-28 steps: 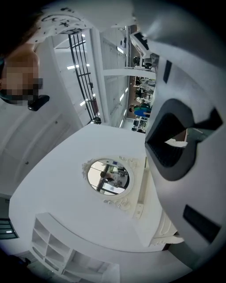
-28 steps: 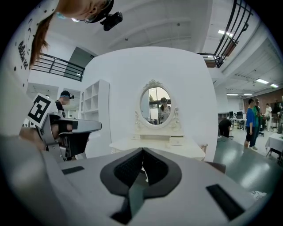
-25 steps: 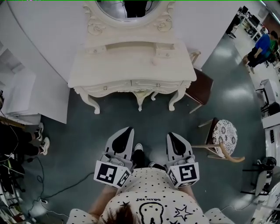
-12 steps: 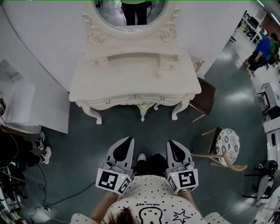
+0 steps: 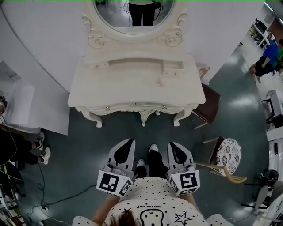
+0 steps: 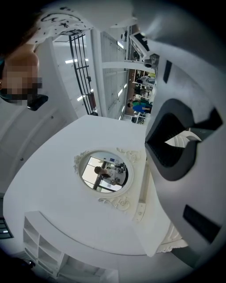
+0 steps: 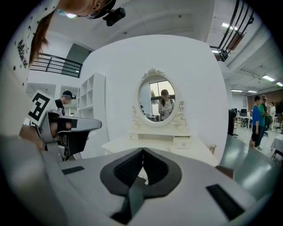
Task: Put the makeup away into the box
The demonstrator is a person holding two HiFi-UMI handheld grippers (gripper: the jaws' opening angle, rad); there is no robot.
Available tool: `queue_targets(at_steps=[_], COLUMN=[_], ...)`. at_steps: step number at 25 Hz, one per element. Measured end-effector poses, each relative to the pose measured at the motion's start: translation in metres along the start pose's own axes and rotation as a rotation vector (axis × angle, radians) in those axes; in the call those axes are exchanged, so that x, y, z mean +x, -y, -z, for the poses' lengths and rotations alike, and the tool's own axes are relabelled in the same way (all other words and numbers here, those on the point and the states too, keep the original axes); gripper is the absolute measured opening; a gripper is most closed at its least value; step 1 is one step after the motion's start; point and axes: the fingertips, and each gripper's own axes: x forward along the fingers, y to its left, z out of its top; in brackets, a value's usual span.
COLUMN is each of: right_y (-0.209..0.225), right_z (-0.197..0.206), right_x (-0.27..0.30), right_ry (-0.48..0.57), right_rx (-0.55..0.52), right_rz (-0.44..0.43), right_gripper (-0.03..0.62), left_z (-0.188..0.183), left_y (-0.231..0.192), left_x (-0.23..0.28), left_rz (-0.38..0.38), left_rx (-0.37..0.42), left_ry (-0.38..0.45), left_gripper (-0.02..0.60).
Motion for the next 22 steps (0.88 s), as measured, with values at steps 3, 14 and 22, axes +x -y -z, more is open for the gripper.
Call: queue_targets(at_steps=[3, 14, 22], right_y=[0.02, 0.084, 0.104], right_z=[-0.013, -0.038, -0.038], right_x=[0.018, 0.063, 0.073], right_ry=[0.014, 0.053, 0.042], right_rx=[-0.01, -0.049, -0.024], right_rz=[-0.012, -0.06, -0.063], right_gripper=[0.008, 0.008, 0.008], left_z=[-0.009, -0.021, -0.019], left_y=[-0.002, 0.0, 0.005], left_x=[0.025, 0.097, 0.12], left_rz=[-0.01, -0.045, -0.042], left_rx=[0.006, 0.024, 0.02], left_ry=[0.02, 0.068, 0.053], left_gripper=[-0.005, -0.005, -0.005])
